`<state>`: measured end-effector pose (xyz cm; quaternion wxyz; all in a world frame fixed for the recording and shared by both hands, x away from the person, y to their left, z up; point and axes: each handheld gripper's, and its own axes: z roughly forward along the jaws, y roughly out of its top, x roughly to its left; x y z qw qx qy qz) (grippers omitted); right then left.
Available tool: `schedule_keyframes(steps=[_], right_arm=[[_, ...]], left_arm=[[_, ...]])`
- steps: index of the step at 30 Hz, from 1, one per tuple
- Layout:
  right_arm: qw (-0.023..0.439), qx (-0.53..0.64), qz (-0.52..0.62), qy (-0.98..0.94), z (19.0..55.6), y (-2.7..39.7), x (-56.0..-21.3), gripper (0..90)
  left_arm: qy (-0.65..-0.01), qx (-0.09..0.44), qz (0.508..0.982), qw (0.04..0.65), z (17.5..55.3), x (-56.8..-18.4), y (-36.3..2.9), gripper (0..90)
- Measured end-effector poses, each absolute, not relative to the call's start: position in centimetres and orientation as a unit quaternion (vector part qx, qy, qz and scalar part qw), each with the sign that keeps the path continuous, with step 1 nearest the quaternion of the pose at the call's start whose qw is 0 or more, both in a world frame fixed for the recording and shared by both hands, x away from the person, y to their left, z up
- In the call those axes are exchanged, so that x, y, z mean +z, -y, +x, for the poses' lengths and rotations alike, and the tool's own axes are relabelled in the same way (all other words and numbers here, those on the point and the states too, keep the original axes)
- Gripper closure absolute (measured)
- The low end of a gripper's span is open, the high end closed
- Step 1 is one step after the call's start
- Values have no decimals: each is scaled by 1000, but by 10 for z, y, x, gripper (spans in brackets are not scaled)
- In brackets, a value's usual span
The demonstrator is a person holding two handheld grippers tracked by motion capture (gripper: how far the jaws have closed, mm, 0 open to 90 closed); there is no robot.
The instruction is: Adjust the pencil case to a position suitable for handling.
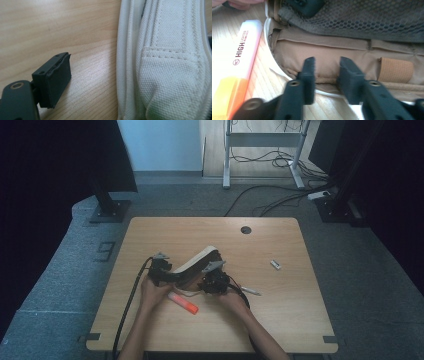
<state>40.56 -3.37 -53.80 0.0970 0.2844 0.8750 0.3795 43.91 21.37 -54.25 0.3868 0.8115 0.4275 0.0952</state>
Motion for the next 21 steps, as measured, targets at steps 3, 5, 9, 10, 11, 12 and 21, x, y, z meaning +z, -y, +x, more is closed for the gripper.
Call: schedule_keyframes(steps=[3, 5, 9, 10, 11, 12, 21], right_arm=[[112, 387, 286, -869, 402, 44, -524, 477], [115, 395, 285, -866, 399, 52, -516, 446], [132, 398, 286, -862, 393, 70, -502, 404], [139, 397, 290, -859, 390, 82, -496, 364], [142, 396, 292, -859, 388, 89, -493, 352], [148, 395, 294, -858, 386, 95, -491, 339], [172, 384, 338, -842, 375, 152, -492, 241]], left_arm=[[-429, 90, 811, 389, 440, -543, -214, 141], [-428, 90, 811, 389, 440, -543, -214, 141], [-431, 87, 808, 392, 439, -544, -215, 143], [-433, 86, 807, 392, 439, -544, -215, 143], [-433, 86, 807, 393, 439, -544, -215, 143], [-433, 85, 807, 393, 439, -544, -215, 143], [-436, 82, 804, 395, 439, -545, -216, 142]])
